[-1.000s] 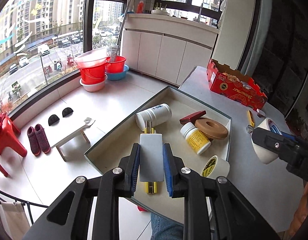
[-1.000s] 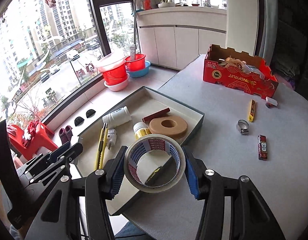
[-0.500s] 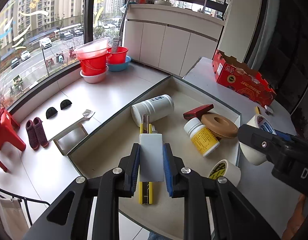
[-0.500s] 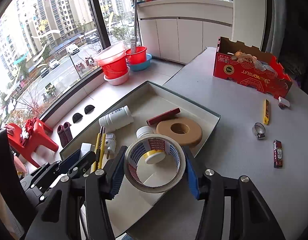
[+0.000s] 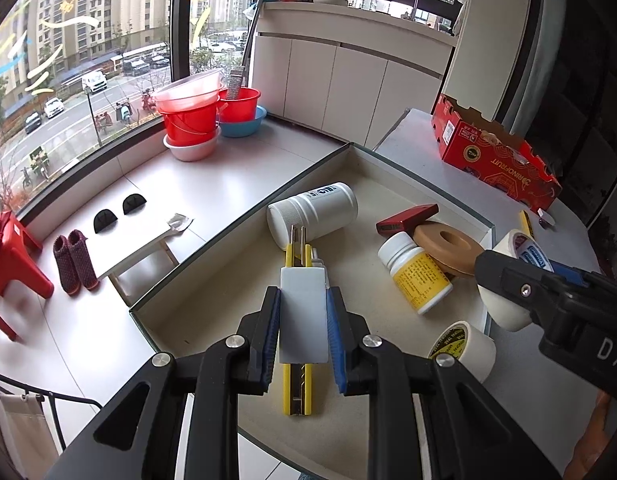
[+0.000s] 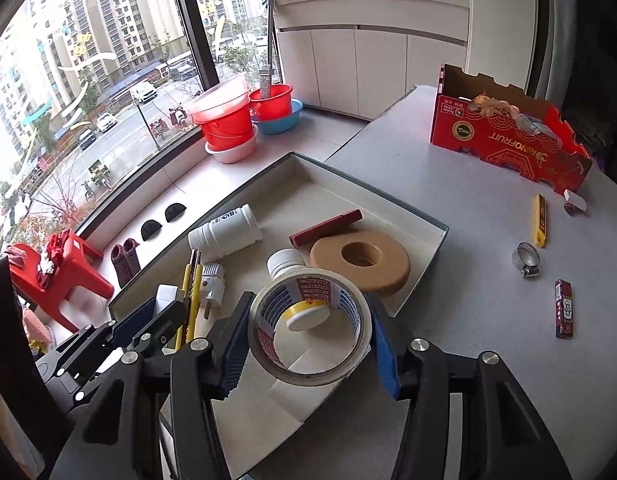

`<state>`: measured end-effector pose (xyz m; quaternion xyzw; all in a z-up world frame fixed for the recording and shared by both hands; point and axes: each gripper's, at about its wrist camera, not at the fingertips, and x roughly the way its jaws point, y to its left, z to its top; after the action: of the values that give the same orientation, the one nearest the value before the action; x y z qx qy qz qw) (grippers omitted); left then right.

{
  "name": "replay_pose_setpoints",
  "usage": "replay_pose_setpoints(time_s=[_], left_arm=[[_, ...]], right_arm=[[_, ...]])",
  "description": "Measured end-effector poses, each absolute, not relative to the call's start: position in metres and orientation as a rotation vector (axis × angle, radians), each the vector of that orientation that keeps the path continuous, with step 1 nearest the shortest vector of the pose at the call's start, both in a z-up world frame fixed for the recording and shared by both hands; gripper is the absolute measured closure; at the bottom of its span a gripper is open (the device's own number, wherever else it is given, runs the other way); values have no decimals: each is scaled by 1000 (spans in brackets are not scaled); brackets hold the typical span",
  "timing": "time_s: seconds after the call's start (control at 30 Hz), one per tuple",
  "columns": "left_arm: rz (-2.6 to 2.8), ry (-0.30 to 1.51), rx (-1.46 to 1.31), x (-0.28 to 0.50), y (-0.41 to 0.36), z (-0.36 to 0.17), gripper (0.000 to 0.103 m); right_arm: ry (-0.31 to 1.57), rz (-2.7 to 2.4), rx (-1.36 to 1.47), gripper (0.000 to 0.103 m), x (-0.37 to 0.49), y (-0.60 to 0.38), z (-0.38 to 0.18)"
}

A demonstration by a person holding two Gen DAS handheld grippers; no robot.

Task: Organize rigid objects
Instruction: 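Lower the white block with left tool while right tool lowers the tape roll into the tray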

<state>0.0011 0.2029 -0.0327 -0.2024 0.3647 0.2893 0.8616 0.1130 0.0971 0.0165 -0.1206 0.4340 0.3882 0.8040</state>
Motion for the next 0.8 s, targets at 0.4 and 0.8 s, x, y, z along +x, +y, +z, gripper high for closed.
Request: replay_pose_setpoints(time_s=[0.4, 0.8], left_arm=[[607, 773, -424, 3, 205, -36, 79], [606, 774, -423, 5, 204, -37, 79]], right_arm=[[928, 832, -262, 49, 113, 101, 16], [932, 831, -269, 49, 116, 104, 15]])
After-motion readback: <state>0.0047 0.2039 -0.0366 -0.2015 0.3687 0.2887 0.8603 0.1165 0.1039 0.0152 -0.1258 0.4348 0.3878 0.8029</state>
